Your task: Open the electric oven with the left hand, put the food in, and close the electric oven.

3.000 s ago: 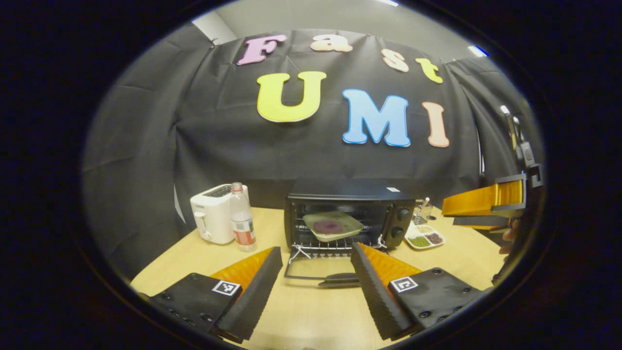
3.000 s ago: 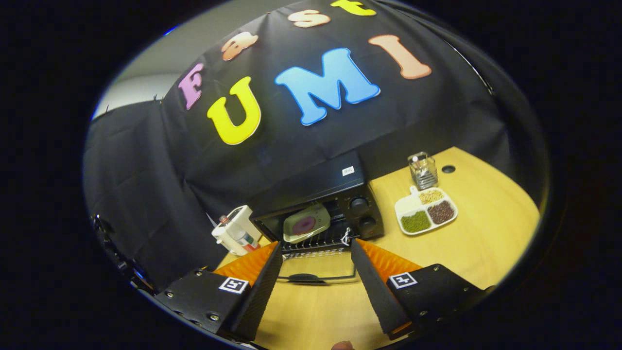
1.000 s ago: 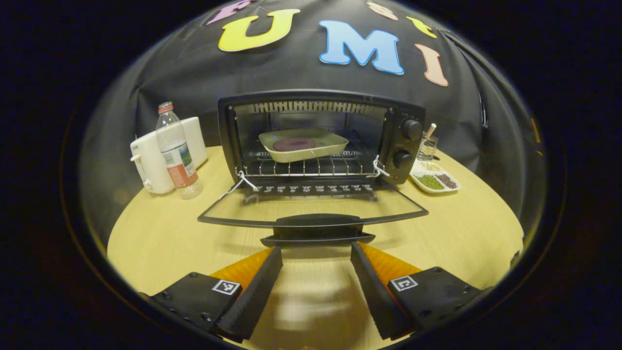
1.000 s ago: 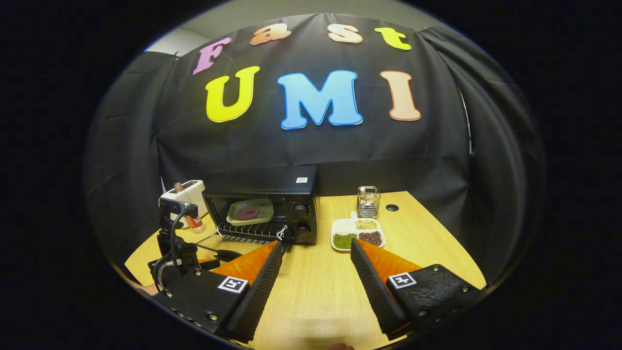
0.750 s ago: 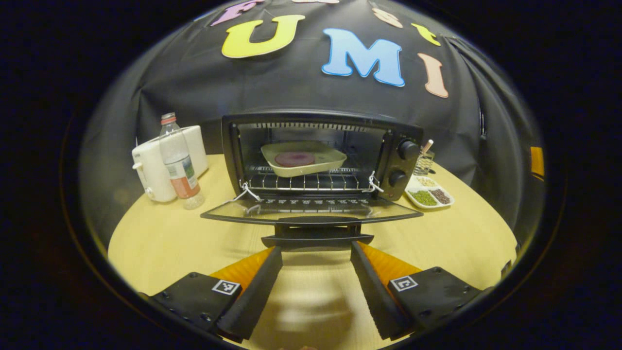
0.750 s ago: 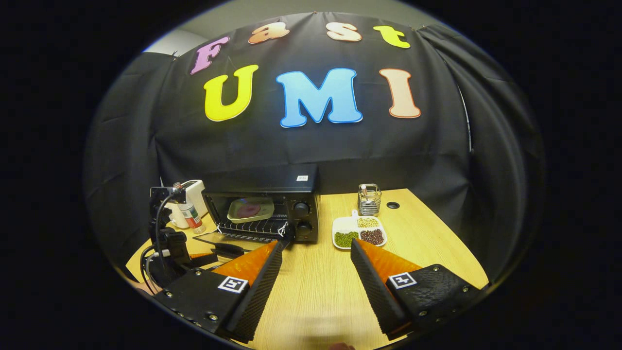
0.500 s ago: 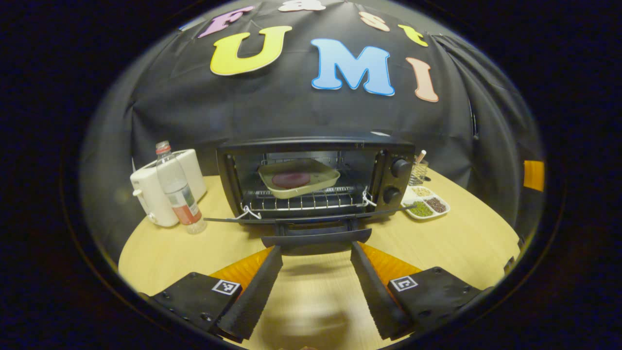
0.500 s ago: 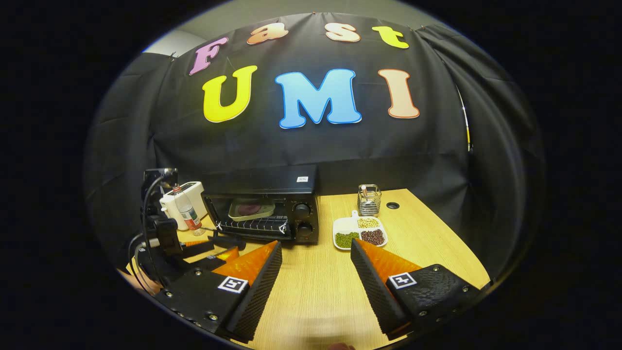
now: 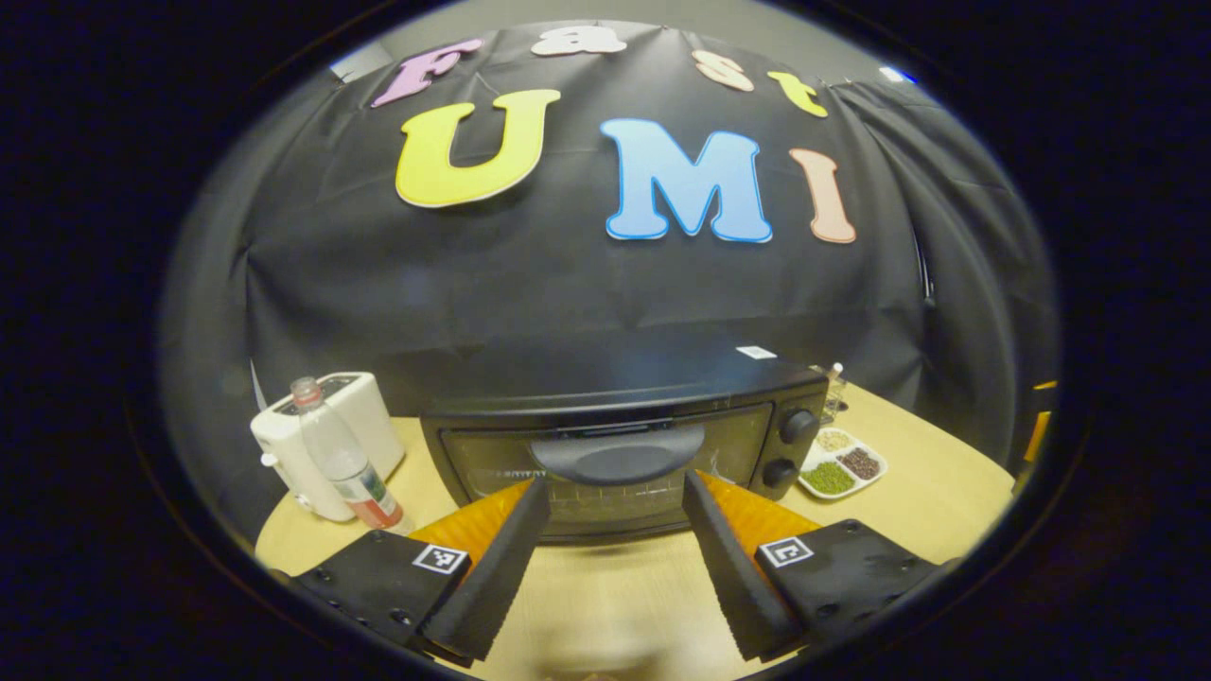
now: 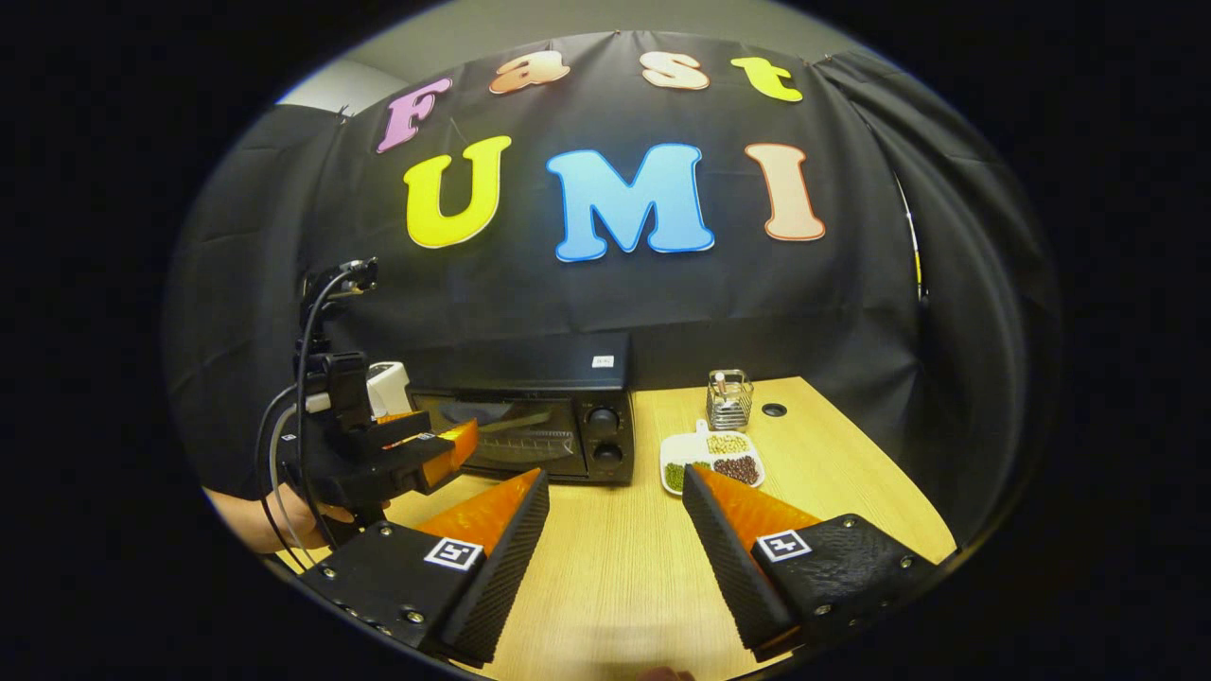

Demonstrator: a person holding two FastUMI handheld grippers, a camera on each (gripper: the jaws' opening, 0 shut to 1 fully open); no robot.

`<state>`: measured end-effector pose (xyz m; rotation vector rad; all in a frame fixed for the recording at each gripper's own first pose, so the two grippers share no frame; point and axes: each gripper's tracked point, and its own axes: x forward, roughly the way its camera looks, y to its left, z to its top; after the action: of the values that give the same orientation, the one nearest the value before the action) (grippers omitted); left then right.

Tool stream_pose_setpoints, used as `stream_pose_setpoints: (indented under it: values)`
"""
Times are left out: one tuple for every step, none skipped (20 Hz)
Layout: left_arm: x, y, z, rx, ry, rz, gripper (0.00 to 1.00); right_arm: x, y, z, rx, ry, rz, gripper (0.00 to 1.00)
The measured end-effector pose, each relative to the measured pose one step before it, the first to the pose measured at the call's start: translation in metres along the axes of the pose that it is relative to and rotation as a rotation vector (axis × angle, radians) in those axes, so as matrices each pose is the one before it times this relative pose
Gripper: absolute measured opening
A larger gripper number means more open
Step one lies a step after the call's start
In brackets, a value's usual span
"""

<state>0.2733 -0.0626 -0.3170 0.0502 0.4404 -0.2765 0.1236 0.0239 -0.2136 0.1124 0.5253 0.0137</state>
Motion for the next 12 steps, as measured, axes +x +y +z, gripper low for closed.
stream_pose_setpoints:
  values:
    - [-0.00832,-0.00139,0.01238,-0.00391,-0.0262,0.00096,1.0,-0.00063,-0.00069,0.00193,-0.00047,-0.00509,0.00532,0.9]
    - [-0.0119,-0.00225,0.01126,-0.00092,-0.03101,-0.00024,0.96,-0.0004,-0.00183,0.00362,-0.00146,-0.00849,0.00414,0.9]
    - [-0.01227,-0.00272,0.01182,0.00401,-0.02662,0.00344,0.96,-0.00255,-0.00251,0.00568,-0.00217,-0.01483,0.00297,0.9]
    - [-0.01404,-0.00223,0.01116,0.00527,-0.02135,0.00632,0.96,-0.00354,-0.00355,0.00653,-0.00162,-0.01788,0.00307,0.9]
    - [-0.01425,-0.00305,0.0117,-0.0004,-0.02416,0.00938,0.93,-0.00449,-0.00216,0.00753,-0.00514,-0.02621,0.00949,0.9]
    - [-0.01469,-0.00362,0.01215,-0.00527,-0.02718,0.01018,0.96,-0.00433,-0.00269,0.00824,-0.01204,-0.02112,0.01194,0.9]
    - [-0.01505,-0.00374,0.01243,-0.01032,-0.02573,0.01261,1.0,-0.00505,-0.00583,0.00441,-0.01664,-0.01546,0.00543,0.9]
    - [-0.01469,-0.0039,0.00968,-0.01407,-0.01869,0.01475,1.0,-0.00485,-0.00693,0.00582,-0.01765,-0.0149,0.00115,0.9]
    - [-0.01473,-0.00448,0.00758,-0.01397,-0.01315,0.01163,0.98,-0.00745,-0.00679,0.00679,-0.01258,-0.01837,0.00137,0.9]
    - [-0.01541,-0.00514,0.00892,-0.0125,-0.0114,0.00818,0.96,-0.00843,-0.00524,0.00806,-0.00729,-0.02415,0.00517,0.9]
    - [-0.01476,-0.00502,0.0071,-0.00816,-0.01565,0.00916,0.96,-0.00872,-0.00495,0.00785,-0.00543,-0.02517,0.0052,0.9]
    - [-0.01469,-0.0036,0.00701,-0.0024,-0.01378,0.00919,0.96,-0.00837,-0.00496,0.00625,-0.00657,-0.02307,0.00413,0.9]
